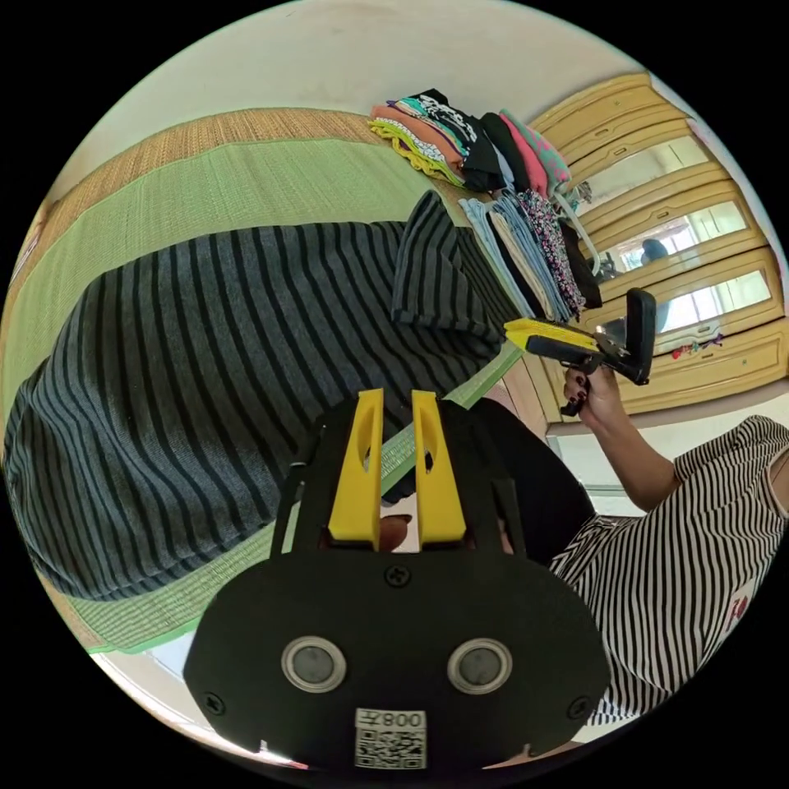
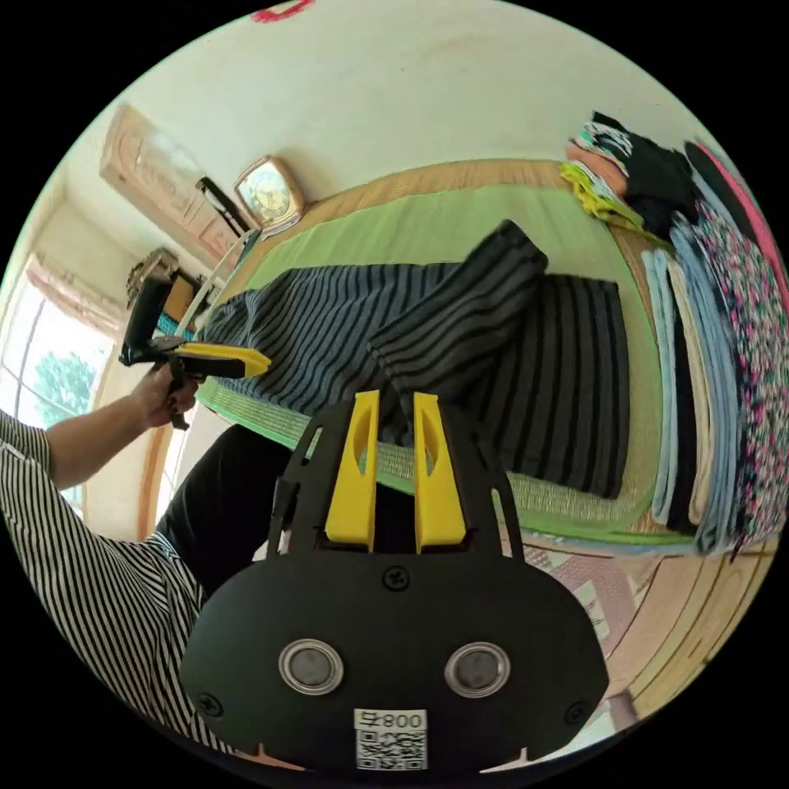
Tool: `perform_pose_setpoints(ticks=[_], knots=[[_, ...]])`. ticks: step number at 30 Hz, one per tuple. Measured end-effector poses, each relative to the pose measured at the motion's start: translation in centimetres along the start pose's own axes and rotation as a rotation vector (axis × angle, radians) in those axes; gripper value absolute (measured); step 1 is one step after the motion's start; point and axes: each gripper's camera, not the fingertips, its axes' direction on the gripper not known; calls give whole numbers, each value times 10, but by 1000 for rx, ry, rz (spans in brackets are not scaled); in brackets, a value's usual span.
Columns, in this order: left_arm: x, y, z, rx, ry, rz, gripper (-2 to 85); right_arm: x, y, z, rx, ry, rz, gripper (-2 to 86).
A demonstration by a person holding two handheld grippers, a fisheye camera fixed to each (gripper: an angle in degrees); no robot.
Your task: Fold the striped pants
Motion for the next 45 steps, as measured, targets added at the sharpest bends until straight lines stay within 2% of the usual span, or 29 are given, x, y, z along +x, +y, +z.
perform_pose_setpoints(ticks=[3,6,9,13,19,22,24,27,30,40,45], knots=[[-18,-16,8,14,22,4,57,-47,-28,45,-74,172,-220,96],[-36,-26,15,20,19,-2,50,-73,-40,90,-131,310,-329,91],[-60,-34,22,30,42,-24,45,-80,-42,121,-167,422,-341,76],[-92,-50,36,41,77,-42,42,-80,-37,126,-142,421,-326,52],[-110,-99,55,103,137,41,46,-30,-23,56,50,240,-75,21],[-106,-133,70,119,155,131,54,17,2,7,196,164,103,18],[-100,-154,82,116,142,202,60,67,34,-20,294,44,294,18],[-87,-189,109,86,79,296,69,120,79,-21,343,-119,498,17],[-77,-220,143,27,39,359,75,142,108,0,304,-182,622,16],[-53,-261,252,-205,-262,539,48,159,140,31,254,-233,725,16],[-54,-259,264,-198,-251,544,20,162,137,34,243,-224,706,16]])
